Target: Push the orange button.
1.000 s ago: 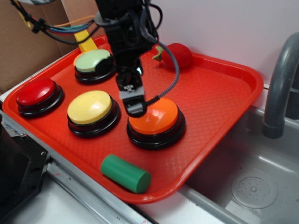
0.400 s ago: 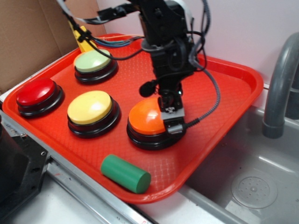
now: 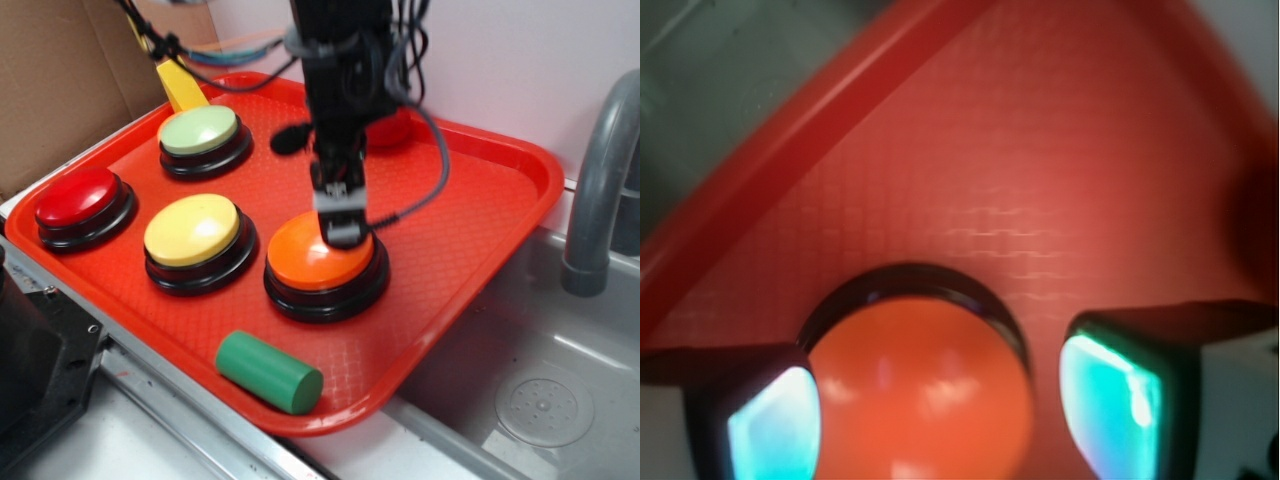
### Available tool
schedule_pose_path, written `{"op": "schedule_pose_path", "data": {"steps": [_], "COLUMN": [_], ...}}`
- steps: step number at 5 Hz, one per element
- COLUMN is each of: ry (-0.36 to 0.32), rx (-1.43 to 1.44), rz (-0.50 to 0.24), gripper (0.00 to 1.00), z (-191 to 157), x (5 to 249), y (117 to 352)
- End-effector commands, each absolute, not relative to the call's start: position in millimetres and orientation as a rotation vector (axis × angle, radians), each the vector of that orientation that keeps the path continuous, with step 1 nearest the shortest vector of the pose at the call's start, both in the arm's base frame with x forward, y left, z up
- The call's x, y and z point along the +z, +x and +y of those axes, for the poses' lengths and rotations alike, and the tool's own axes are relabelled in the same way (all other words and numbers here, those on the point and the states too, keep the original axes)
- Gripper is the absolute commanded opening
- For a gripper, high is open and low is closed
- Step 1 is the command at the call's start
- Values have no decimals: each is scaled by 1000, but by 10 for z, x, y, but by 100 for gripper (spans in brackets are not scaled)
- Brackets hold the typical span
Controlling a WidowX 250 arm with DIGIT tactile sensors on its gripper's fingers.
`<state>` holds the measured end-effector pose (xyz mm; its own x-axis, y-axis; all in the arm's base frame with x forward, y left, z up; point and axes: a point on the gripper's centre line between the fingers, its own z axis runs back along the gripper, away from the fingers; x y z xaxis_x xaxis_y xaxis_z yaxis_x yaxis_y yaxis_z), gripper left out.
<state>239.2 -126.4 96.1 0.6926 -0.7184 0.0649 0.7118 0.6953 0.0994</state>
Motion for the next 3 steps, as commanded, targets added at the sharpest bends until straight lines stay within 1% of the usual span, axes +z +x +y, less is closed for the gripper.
{"op": "schedule_pose_path", "data": {"steps": [1,2,3], "ry": [-3,-10,9], "rx": [-678,-611,-584], "rz": [-46,-20,-51], "gripper": [100,100,100], "z": [-1178,-1054,-984], "x": [1452,1577,1635], "y": [2241,2114,2075]}}
